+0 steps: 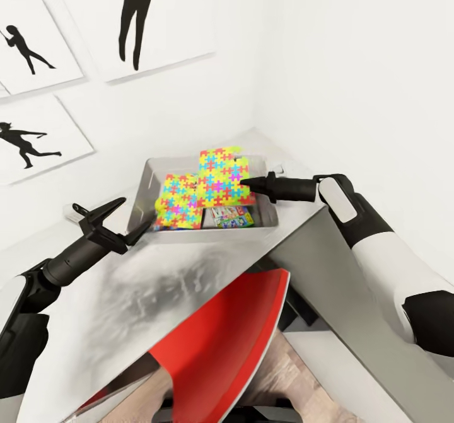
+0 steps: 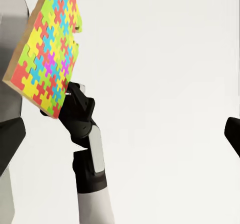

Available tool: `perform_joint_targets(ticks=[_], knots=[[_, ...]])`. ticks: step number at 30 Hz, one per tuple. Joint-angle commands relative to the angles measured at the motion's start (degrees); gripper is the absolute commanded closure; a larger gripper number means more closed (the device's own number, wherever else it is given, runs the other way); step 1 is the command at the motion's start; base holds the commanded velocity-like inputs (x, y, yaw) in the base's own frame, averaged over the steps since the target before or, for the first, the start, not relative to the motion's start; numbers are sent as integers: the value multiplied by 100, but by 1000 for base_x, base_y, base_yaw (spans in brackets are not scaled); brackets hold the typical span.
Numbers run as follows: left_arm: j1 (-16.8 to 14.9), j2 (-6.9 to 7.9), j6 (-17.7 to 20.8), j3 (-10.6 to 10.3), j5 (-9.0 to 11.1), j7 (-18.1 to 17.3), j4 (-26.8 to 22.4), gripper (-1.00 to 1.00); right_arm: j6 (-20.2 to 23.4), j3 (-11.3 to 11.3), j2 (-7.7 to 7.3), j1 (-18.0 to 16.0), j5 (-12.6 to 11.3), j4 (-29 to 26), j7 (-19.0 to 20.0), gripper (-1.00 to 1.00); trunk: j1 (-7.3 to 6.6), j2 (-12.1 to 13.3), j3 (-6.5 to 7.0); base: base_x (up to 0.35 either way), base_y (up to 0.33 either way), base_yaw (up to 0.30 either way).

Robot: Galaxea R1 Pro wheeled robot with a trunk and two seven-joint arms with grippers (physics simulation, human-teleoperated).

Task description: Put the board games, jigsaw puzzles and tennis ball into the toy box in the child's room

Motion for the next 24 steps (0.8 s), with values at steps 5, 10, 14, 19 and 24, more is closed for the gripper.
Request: perform_joint_targets(ticks=[5,10,14,19,24], knots=[[0,7,18,3,-53,-52,4,-100,4,13,-4,-5,22,1,43,100,3,-9,-8,0,0,295],[4,20,18,5,-53,-52,4,-100,4,15,-2,-5,31,-2,-2,100,3,-9,-11,0,0,211],[5,29,18,5,-53,-52,4,-100,4,16,3,-5,35,0,-282,100,3,-9,-12,0,0,106],[5,35,18,5,-53,-52,4,-100,4,11,89,-37,10,-1,-1016,100,3,-9,-13,0,0,50],[6,39,18,5,-53,-52,4,-100,4,-3,220,-120,-2,7,-1532,100,3,-9,-13,0,0,22]])
